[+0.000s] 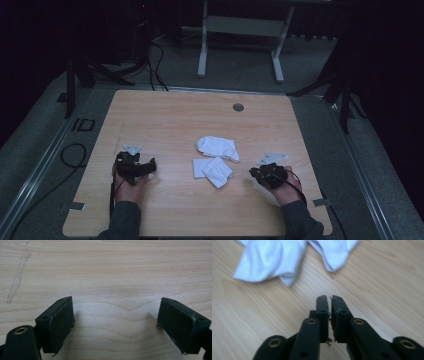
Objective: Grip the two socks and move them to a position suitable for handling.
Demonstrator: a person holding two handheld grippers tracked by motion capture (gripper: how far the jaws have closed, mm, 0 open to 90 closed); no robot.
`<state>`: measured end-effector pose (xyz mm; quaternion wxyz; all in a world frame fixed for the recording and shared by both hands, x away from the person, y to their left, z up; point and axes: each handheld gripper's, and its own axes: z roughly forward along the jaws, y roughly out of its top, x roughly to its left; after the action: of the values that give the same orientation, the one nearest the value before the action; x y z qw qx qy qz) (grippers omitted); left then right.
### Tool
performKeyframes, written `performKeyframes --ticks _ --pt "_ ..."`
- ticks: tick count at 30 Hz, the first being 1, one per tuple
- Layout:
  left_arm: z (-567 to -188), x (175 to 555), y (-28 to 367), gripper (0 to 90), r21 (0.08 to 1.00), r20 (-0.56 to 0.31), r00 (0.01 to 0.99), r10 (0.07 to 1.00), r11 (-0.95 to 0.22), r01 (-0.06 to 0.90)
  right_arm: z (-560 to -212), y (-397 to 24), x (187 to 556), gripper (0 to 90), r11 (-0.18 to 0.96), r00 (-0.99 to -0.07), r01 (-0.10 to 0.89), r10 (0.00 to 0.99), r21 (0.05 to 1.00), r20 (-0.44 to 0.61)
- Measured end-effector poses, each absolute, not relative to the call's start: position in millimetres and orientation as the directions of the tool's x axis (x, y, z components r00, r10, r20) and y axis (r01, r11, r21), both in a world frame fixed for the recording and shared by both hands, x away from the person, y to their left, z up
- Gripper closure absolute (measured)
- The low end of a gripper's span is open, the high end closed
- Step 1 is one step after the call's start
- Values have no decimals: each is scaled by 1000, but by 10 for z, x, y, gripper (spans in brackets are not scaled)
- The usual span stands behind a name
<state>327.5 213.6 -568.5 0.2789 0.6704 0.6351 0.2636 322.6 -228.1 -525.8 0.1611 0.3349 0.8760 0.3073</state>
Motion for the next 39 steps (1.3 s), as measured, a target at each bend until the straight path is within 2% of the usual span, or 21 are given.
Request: performKeyframes --ticks 4,22,28,39 --pt "-5684 3275 2135 139 708 -1 55 998 -38 705 -5235 -2138 3237 893 609 -746 461 660 645 -91" --pt "-5685 3278 2126 139 710 -1 61 998 -42 703 -5252 -1504 3402 895 663 -793 386 594 641 -136" --pt "-5686 3278 2126 139 710 -1 61 998 -42 703 -5377 -1402 3521 895 680 -792 421 599 601 -122" --pt "-5686 3278 2126 139 710 -1 60 998 -42 703 -5460 -1372 3287 877 680 -819 419 569 601 -74"
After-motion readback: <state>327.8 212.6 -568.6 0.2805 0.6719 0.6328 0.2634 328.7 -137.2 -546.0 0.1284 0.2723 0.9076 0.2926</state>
